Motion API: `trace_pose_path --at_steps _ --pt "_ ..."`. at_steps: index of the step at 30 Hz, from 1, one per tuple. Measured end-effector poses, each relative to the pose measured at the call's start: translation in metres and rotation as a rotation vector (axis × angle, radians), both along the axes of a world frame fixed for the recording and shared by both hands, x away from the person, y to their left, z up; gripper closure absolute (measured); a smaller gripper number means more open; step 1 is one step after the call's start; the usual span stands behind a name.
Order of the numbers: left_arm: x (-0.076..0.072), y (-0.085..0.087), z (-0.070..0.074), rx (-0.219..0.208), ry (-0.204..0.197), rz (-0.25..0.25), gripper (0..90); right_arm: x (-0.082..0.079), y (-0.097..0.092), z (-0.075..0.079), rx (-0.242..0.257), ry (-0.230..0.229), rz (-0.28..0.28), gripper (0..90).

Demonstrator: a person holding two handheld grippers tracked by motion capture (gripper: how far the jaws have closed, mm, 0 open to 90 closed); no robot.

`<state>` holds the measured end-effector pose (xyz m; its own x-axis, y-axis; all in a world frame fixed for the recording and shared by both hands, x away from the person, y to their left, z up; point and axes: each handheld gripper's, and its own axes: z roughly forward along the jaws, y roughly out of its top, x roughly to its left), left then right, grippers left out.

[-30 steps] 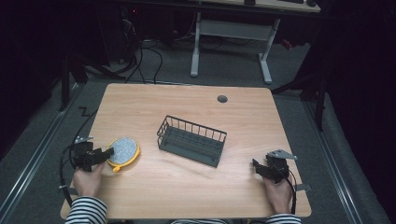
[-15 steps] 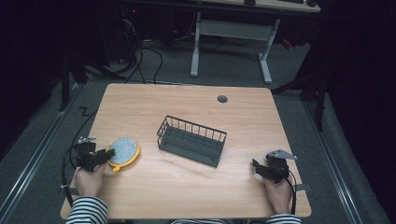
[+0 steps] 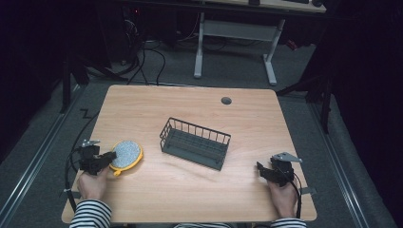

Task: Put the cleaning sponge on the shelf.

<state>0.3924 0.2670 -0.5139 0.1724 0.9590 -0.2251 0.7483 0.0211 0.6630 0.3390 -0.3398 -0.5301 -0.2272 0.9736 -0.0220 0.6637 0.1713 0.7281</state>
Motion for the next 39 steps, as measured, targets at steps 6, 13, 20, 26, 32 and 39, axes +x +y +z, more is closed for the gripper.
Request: trace_pose_path --at_steps 6,13,20,26,32,39 --pt "0.000 0.000 0.001 -0.026 -0.003 -0.010 81.9 0.000 0.000 0.000 0.000 0.000 0.000 36.8" --pt "-0.001 0.003 0.004 -0.065 -0.011 -0.012 83.0 0.000 0.000 0.000 0.000 0.000 0.001 36.7" --pt "-0.006 0.005 0.017 -0.073 -0.041 -0.028 83.0 0.000 0.000 0.000 0.000 0.000 0.002 36.6" --pt "-0.009 0.004 0.032 -0.066 -0.064 -0.053 83.0 0.000 0.000 0.000 -0.001 -0.001 0.006 36.6" --pt "-0.011 -0.001 0.044 -0.062 -0.085 -0.078 83.0 0.000 0.000 0.000 -0.001 0.000 0.006 36.6" --pt "-0.014 -0.007 0.065 -0.065 -0.119 -0.117 82.9 0.000 0.000 0.000 -0.002 0.001 0.008 36.5"
